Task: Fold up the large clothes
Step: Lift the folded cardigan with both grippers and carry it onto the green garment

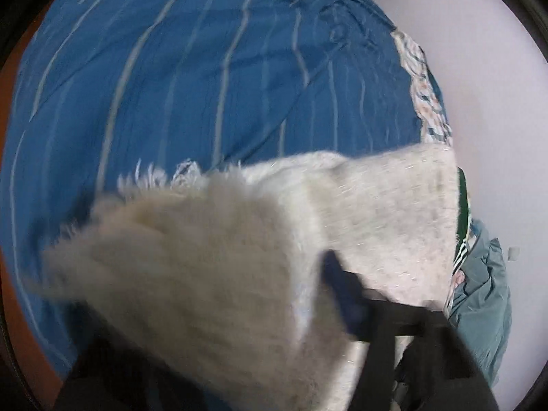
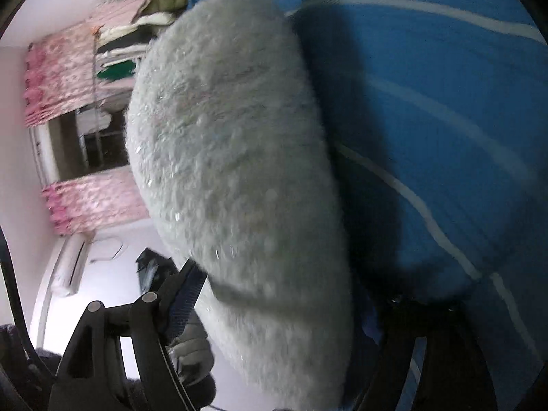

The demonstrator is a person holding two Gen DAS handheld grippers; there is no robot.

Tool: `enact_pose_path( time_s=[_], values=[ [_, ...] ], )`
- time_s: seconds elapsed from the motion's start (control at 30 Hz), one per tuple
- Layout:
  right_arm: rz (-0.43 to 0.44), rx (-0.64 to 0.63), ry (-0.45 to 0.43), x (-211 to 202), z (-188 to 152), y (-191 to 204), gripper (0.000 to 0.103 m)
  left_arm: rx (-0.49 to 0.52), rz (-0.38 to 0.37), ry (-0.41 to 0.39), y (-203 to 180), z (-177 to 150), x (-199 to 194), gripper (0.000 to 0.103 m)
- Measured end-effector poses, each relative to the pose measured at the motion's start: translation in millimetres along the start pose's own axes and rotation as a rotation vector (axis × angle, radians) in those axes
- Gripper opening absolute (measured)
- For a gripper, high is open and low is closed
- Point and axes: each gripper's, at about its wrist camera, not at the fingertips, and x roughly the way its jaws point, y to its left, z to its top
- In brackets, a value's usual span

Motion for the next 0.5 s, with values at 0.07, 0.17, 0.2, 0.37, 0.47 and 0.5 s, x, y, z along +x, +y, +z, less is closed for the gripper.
enact_pose_path(
  time_s=[0.07,0.17,0.2,0.37,0.47,0.5],
  values=[
    [0.015,-0.039,0.026,19,11,11,0.084,0.031,0.006,-0.013,-7,8,-4,0.026],
    [0.029,-0.073,0.041,51,19,22,0.084,0.054,0.014,-0.019,-11,19,-8,0.021],
    [0.036,-0.074,0.035,47,23,24,0.082,0.060,0.016,-0.022,-13,24,-10,0.020],
    [0.111,-0.070,-0.037,55,22,47,0.058,0.103,0.000,-0.033,-29,46,-31,0.018],
    [0.142,-0.068,-0.073,62,23,73,0.055,0.157,0.002,-0.024,-53,59,-45,0.018],
    [0.147,-0.069,-0.084,67,33,83,0.055,0.168,-0.005,-0.018,-61,66,-48,0.018]
  ],
)
